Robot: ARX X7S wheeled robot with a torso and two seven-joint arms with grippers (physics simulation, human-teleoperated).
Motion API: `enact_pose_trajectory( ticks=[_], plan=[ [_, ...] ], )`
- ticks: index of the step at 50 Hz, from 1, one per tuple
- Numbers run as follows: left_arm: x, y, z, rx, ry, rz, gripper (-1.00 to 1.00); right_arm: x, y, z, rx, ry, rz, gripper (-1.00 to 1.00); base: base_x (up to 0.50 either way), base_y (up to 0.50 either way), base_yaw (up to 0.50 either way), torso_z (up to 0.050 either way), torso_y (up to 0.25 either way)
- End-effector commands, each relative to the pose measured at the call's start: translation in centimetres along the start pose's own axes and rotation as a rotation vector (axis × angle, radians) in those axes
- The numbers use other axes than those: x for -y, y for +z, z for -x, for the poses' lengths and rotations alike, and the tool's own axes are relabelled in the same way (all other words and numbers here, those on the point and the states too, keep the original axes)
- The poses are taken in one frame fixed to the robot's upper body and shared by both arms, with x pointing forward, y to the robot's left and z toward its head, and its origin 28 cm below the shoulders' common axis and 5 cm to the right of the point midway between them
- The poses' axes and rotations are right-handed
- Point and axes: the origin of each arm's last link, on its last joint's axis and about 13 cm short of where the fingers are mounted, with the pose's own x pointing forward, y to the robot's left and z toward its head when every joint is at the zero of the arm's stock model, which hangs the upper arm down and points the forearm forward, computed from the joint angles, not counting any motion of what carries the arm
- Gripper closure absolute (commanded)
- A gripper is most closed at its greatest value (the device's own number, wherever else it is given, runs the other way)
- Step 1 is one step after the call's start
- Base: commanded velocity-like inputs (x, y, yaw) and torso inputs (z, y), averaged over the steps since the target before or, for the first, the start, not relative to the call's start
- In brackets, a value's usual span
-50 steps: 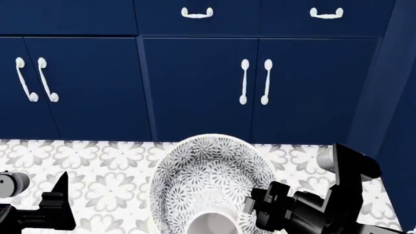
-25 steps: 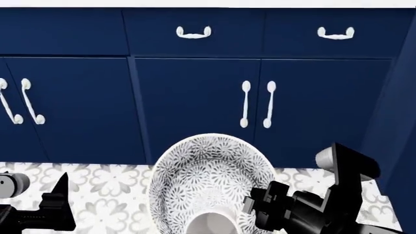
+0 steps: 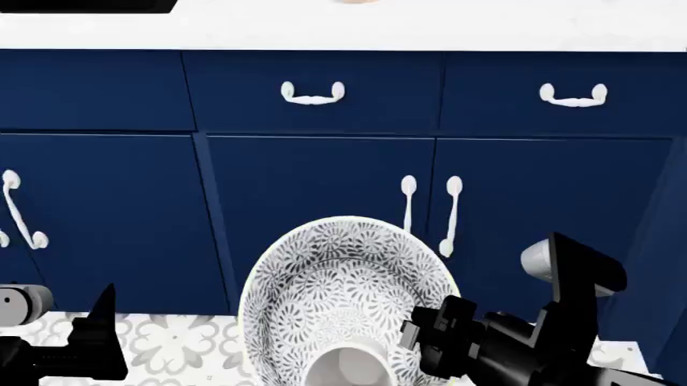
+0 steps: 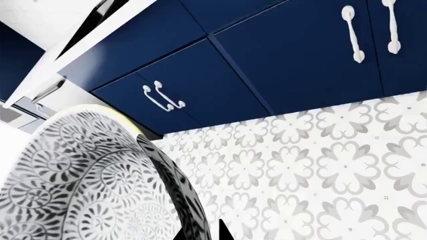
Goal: Place the cup inside the bowl on the dining table and move the bowl to any counter.
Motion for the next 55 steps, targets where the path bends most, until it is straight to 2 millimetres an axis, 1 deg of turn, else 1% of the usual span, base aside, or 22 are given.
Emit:
enact_pose_trajectory(
  ticks=[1, 6, 15, 20, 37, 40, 55],
  plan=[
    [0.0, 0.0, 0.0, 0.000, 0.001, 0.000, -1.00, -0.7, 0.9, 0.5, 0.027, 0.031, -0.031, 1.00, 0.50, -0.01, 0.00, 0.000, 0.000],
    [0.0, 0.0, 0.0, 0.000, 0.003, 0.000, -1.00, -1.1, 1.1, 0.8, 0.015, 0.030, -0.028, 1.00, 0.50, 0.00, 0.00, 0.000, 0.002],
    [-0.1, -0.1, 0.0, -0.001, 0.003, 0.002, -1.00, -1.9, 2.3, 1.1, 0.015, 0.034, -0.018, 1.00, 0.50, 0.00, 0.00, 0.000, 0.001],
    [-0.1, 0.4, 0.3, 0.014, 0.014, -0.019, -1.00, -2.5, 2.9, 1.7, 0.021, 0.033, -0.004, 1.00, 0.50, -0.01, 0.00, 0.000, 0.002],
    [-0.1, 0.9, 0.7, 0.032, 0.011, -0.018, -1.00, -3.0, 3.4, 3.7, 0.041, 0.017, 0.018, 1.00, 0.47, -0.03, 0.00, 0.001, 0.001],
    [0.2, 1.0, 0.6, 0.035, 0.010, -0.019, -1.00, -3.0, 3.4, 4.1, 0.047, 0.012, 0.016, 1.00, 0.20, 0.00, 0.00, 0.000, 0.000],
    [-0.1, 1.4, 0.7, 0.042, 0.010, -0.028, -1.00, -3.4, 4.5, 5.0, 0.084, 0.001, 0.026, 1.00, 0.04, 0.00, 0.00, 0.000, 0.001]
  ],
)
